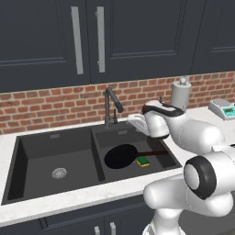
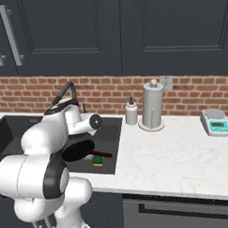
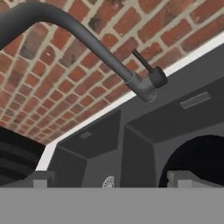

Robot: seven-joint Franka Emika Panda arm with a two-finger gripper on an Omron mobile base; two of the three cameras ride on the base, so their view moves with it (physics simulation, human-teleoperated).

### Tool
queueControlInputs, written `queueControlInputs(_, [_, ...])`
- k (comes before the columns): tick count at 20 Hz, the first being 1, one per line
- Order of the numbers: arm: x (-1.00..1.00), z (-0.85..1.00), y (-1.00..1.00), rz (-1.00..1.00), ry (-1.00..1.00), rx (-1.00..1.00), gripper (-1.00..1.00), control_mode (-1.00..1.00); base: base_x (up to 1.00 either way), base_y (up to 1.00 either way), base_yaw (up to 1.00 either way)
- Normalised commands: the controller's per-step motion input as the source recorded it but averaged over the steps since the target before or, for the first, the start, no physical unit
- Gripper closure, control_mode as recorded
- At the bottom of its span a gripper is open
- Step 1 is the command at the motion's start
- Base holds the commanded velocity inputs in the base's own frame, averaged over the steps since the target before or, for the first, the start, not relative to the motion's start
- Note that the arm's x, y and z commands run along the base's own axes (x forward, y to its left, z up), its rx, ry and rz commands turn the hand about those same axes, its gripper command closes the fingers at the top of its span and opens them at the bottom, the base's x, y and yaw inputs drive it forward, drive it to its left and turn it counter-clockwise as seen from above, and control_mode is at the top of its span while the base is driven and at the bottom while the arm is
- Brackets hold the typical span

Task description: Pick the pan and sponge and place them into the sink. Then turn on the water.

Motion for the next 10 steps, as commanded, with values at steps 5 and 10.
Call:
queueControlInputs(5, [0.28, -0.03, 0.00, 0.00, 0.00, 0.04, -1.00, -1.00, 0.00, 0.00, 0.00])
queueControlInputs(10, [0.31, -0.01, 0.00, 0.00, 0.00, 0.01, -1.00, -1.00, 0.00, 0.00, 0.00])
